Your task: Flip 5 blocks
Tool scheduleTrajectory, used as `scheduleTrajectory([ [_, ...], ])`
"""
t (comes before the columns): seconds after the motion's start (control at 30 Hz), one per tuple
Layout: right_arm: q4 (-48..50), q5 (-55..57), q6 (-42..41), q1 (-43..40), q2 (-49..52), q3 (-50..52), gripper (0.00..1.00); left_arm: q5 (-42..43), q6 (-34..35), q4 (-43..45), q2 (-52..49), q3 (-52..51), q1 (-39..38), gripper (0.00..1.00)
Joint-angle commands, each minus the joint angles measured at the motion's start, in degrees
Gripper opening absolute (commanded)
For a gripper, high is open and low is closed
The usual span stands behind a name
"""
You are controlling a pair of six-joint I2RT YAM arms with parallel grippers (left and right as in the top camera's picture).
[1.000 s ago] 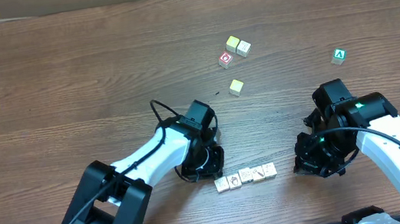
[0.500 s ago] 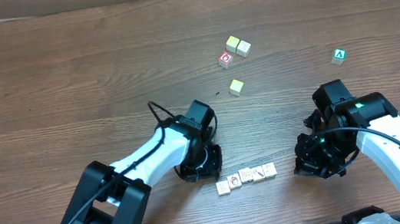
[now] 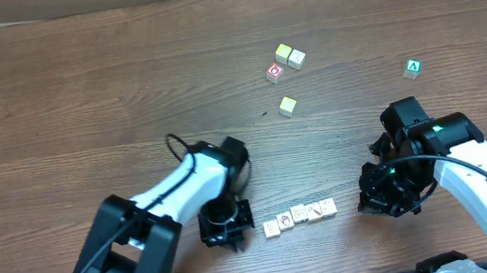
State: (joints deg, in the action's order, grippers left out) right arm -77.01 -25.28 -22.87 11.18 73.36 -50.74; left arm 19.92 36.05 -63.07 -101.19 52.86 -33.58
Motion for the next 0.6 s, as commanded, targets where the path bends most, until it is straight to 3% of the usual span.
scheduleTrajectory([
  [0.0, 0.24, -0.35, 0.61, -0.26, -0.39, 0.11, 0.04, 5.66, 1.01, 0.00, -0.70, -0.24, -5.05, 0.04],
  [0.17, 0.24, -0.35, 0.63, -0.26, -0.39, 0.11, 0.04, 5.42, 5.05, 0.74, -0.70, -0.26, -7.91, 0.04],
  [0.4, 0.26, -0.35, 0.83, -0.26, -0.39, 0.11, 0.04, 5.18, 6.73, 9.55, -0.70, -0.26, -8.50, 0.05],
  [0.57, 0.24, -0.35, 0.83, -0.26, -0.39, 0.11, 0.04, 5.18, 7.28, 10.93, -0.70, -0.26, -8.50, 0.04],
])
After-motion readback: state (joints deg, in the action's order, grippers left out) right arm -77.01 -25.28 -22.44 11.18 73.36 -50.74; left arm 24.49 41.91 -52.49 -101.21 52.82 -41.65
